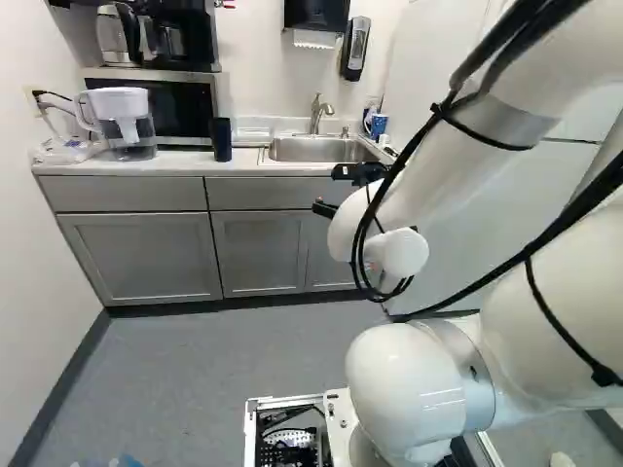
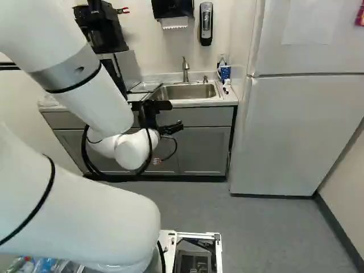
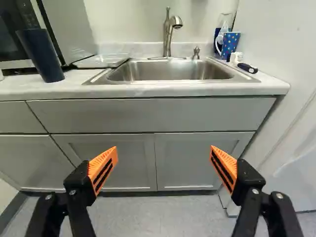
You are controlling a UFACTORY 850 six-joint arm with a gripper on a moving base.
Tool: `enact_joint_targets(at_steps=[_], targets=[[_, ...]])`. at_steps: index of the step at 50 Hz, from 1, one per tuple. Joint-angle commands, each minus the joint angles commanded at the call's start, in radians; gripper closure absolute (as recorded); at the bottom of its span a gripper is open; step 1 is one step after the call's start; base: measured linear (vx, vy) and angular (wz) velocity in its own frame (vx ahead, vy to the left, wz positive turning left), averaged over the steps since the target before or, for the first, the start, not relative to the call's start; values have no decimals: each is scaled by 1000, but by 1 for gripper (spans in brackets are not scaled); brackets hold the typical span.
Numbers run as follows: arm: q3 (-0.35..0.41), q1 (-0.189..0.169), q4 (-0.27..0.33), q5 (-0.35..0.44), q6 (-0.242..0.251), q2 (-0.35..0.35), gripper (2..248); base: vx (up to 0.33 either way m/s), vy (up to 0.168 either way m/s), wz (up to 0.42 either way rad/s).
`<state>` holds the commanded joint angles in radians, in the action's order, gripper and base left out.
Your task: Rinse the cup and place it in the tray
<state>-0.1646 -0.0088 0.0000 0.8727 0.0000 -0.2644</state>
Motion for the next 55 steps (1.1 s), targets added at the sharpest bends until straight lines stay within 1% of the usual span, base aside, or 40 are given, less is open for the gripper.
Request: enact_joint_targets(at_steps=[14, 32, 55], targets=[[-74, -5, 0, 0, 0, 45, 3, 0, 0, 0], [-144, -4, 0, 0, 0, 74, 3, 0, 0, 0], [-206, -4, 0, 0, 0, 82, 3, 0, 0, 0]])
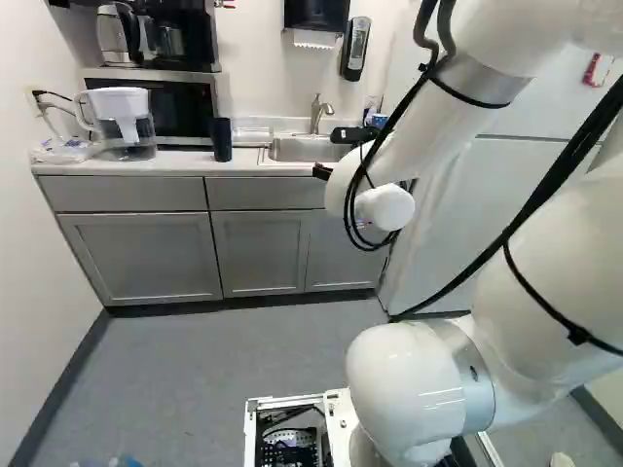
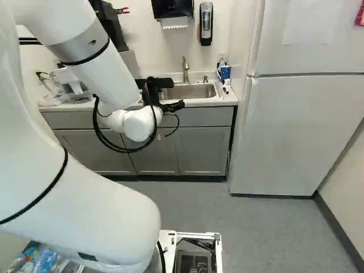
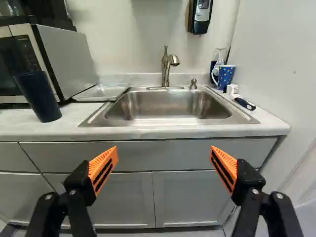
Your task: Rinse the cup and place it in the tray
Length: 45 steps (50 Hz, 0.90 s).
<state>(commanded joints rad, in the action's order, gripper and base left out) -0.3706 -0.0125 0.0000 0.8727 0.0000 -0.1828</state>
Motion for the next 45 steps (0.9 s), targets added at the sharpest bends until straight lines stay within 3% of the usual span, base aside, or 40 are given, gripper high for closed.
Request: enact_joint_targets(at_steps=[19, 45], targets=[[-52, 0, 0, -8, 0, 9, 3, 0, 0, 0], [-126, 1, 0, -85, 0, 25, 3, 0, 0, 0]])
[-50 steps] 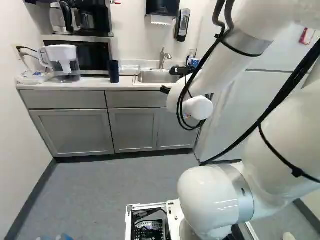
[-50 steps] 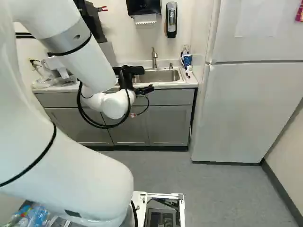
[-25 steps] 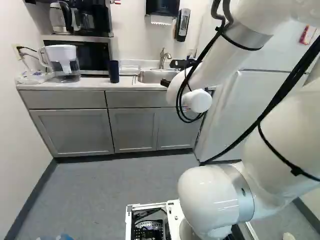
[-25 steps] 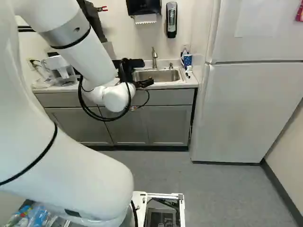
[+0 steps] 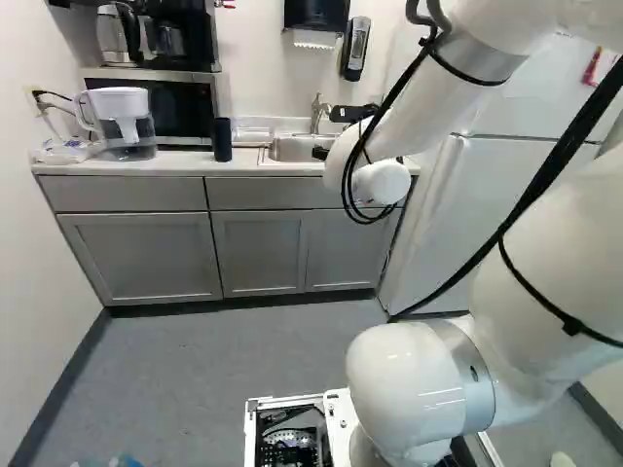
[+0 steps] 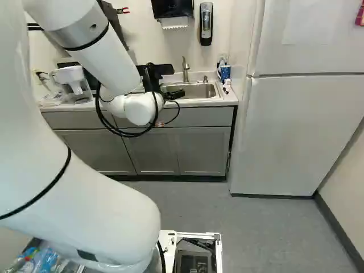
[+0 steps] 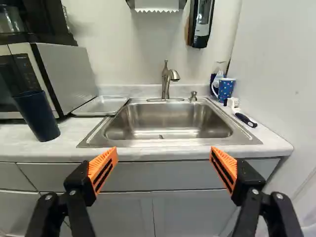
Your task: Rinse the cup and place it in the tray
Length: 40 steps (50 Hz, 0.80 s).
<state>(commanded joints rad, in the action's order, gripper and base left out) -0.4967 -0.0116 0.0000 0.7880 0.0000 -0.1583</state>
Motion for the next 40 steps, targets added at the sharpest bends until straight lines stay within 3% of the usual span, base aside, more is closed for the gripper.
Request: enact_joint_targets(at_steps=[40], targets=[[-96, 8, 0, -111, 0, 7, 3, 0, 0, 0]])
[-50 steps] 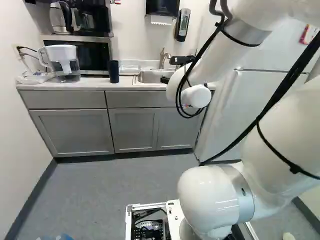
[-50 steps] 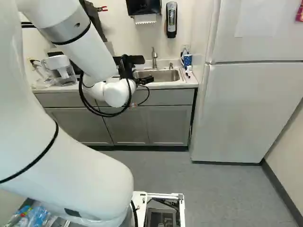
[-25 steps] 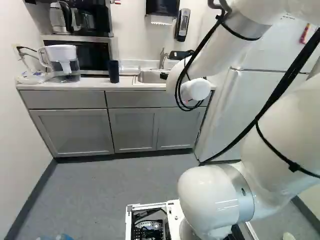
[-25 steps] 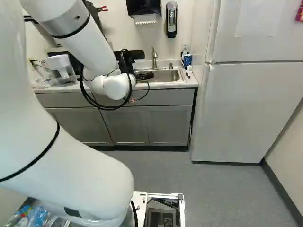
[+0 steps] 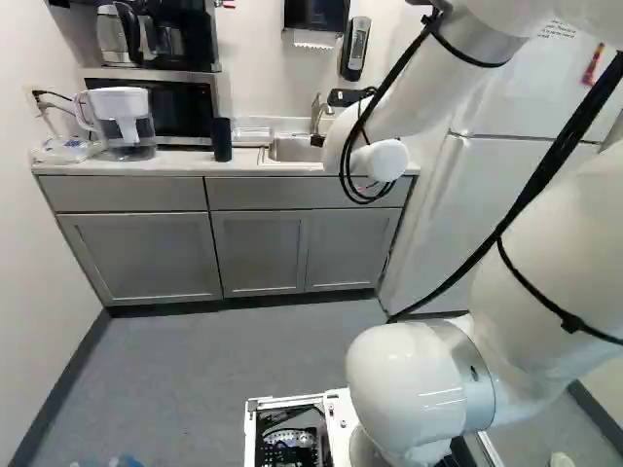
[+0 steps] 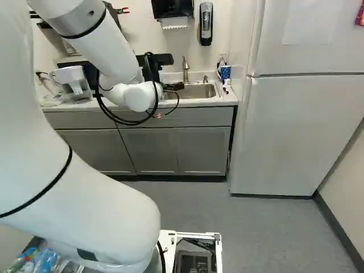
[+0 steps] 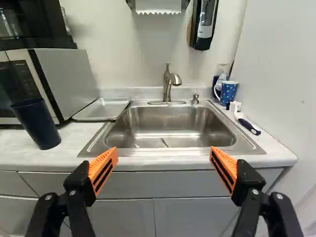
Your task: Rinse the cup and place it in the tray
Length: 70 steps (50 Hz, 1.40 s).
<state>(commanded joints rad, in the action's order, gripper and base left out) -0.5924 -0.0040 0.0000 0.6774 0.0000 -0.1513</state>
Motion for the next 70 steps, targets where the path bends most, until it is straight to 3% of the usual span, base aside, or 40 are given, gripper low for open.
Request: enact_joint_targets(at_steps=[33, 70], targets=[[-69, 2, 0, -81, 0, -4, 3, 0, 0, 0], [-132, 2, 0, -87, 0, -11, 3, 0, 0, 0]])
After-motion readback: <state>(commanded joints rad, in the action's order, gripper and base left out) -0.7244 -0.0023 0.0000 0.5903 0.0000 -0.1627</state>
